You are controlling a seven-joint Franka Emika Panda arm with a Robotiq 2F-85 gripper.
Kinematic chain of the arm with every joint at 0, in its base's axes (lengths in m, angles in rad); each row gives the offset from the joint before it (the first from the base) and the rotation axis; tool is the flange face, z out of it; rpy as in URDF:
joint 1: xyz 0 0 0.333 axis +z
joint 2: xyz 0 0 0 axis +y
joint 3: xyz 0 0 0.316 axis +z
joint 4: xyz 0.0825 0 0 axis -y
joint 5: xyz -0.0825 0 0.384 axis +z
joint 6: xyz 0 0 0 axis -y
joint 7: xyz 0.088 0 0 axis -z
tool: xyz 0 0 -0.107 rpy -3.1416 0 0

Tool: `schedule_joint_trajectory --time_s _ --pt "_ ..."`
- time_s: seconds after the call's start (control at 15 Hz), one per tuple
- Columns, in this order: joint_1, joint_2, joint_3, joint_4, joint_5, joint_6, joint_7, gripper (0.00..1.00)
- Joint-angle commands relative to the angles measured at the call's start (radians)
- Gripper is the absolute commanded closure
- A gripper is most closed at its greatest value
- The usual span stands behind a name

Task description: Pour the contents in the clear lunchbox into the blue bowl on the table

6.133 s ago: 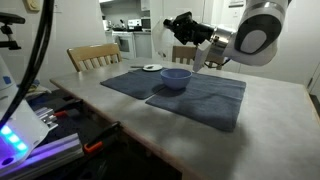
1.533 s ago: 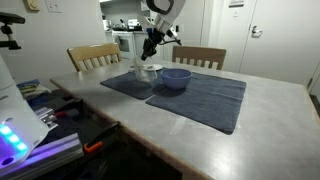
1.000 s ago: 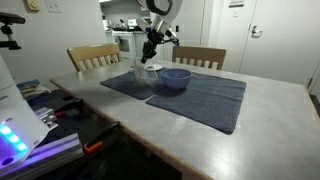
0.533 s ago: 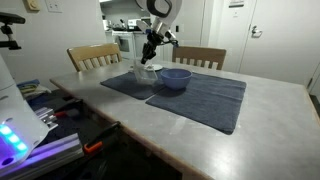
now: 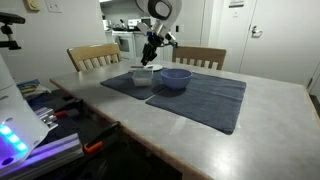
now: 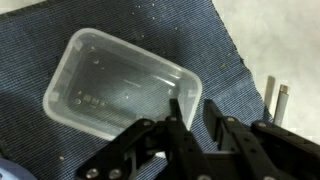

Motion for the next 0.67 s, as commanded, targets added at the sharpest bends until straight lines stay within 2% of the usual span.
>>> schedule_joint_trajectory --time_s 0.0,0.33,0.6 --pt "-0.023 0.007 0.021 0.023 0.013 0.0 0.011 0.36" --pt "-0.03 -0.053 0.025 0.001 0.037 0.019 -0.005 0.02" --pt "-0.038 -0.084 0.033 -0.003 0.085 0.073 -0.035 0.0"
